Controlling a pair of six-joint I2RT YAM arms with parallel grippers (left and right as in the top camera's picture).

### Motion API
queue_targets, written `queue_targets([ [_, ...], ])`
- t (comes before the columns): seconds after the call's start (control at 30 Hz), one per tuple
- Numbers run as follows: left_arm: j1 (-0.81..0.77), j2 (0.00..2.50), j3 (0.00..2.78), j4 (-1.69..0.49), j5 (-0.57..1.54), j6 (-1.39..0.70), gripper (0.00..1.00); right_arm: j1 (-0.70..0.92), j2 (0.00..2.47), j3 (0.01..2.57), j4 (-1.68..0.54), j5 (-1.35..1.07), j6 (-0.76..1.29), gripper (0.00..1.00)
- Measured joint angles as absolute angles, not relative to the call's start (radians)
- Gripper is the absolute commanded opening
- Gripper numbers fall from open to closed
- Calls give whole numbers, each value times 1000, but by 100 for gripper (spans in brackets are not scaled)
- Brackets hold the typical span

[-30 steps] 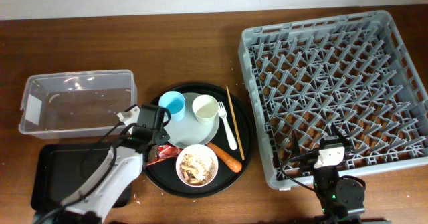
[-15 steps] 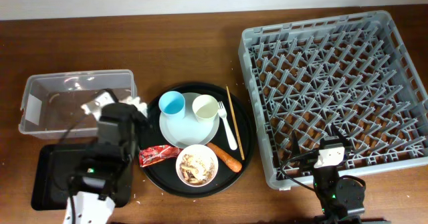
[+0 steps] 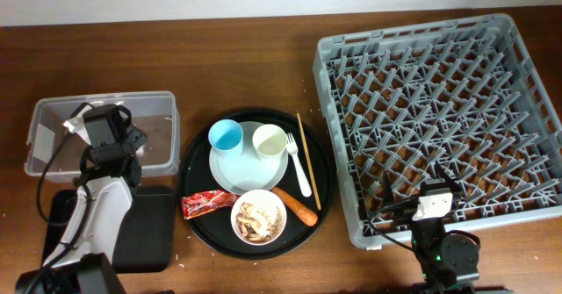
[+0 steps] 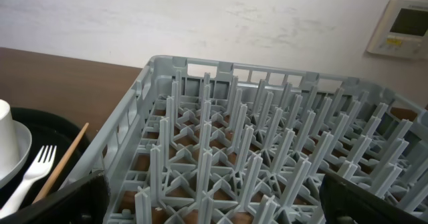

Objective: Sort waste into correct bins and load items into the dishwasher rack
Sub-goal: 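Carry the tissue left and drop it into the clear bin, then grasp the red candy wrapper with the left gripper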

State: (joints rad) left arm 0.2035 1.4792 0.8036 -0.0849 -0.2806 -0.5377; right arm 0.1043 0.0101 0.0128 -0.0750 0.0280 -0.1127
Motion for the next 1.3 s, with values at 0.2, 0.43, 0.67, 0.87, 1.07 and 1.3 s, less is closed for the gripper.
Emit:
queue_targets([
  [0.2,204,1478,910,-244,-263,-457,99,104,10,13,-75,28,-113,99],
  [0.43,202,1245,1200,-844,75,-441,47,104,10,13,-75,28,-113,99],
  [0.67,153,1119,1208,-1253,190,-620,49,104,10,13,-75,28,-113,99],
  [0.87,-94,1116,1043,-1312,94,-1070,54,104,10,13,-75,28,-113,99],
  [1.07,-312,1117,888,-1089,6,-1470,53,104,10,13,-75,28,-113,99],
  [1.3,-334,1281,809,-923,-49,-1655,54,104,10,13,-75,28,-113,99],
])
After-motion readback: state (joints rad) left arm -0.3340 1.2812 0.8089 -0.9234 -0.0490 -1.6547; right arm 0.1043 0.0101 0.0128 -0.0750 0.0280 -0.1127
